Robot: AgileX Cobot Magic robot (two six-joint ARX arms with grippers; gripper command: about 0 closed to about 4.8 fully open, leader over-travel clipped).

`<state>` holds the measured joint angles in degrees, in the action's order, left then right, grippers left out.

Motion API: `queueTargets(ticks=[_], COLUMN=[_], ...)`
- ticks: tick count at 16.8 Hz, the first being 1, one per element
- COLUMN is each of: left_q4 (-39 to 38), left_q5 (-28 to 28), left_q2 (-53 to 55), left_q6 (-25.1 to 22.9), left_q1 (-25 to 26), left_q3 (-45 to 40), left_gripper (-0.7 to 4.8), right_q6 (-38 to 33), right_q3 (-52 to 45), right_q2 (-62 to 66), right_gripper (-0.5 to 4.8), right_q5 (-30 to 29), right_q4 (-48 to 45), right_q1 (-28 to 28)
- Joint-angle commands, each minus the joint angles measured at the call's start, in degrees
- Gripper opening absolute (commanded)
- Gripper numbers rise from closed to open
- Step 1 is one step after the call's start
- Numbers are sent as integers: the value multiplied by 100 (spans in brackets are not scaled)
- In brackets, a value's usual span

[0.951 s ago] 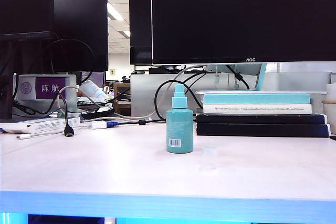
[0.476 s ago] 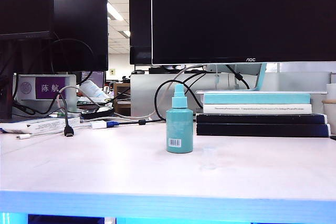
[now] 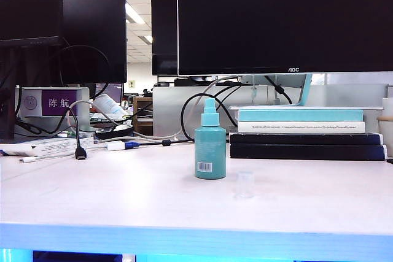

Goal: Pick up the sprayer with the left hand, pick up its lid with the right hand then put the lid on the sprayer.

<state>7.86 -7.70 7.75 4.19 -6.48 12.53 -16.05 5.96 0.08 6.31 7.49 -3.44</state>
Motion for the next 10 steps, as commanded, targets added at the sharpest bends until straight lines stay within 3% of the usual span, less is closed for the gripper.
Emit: queueTargets(ticks=[1, 4, 5, 7, 9, 10], left_q4=[68, 205, 203, 205, 181, 109], left_q5=[-1088, -1803, -3084, -3224, -3493, -4098], left_q2=[1119, 2492, 3694, 4153, 4557, 4865], left_q6=[-734, -874, -1084, -1134, -1834, -2096], left_q1=[0, 0, 0, 0, 0, 2], left_q3=[686, 1453, 2282, 2610, 2754, 2756], left_gripper=[-6, -5, -5, -5, -4, -3], right_q6=[-26, -46, -144, -356, -345, -321], right_q3=[37, 151, 651, 925, 1412, 1843], right_q2=[-2, 11, 461, 968, 1827, 2621], right_gripper=[-2, -2, -2, -2, -2, -2], right_q5=[-586, -990, -599, -627, -892, -1714], right_q4=[59, 205, 905, 662, 516, 514], right_q1=[-13, -17, -17, -22, -79, -164])
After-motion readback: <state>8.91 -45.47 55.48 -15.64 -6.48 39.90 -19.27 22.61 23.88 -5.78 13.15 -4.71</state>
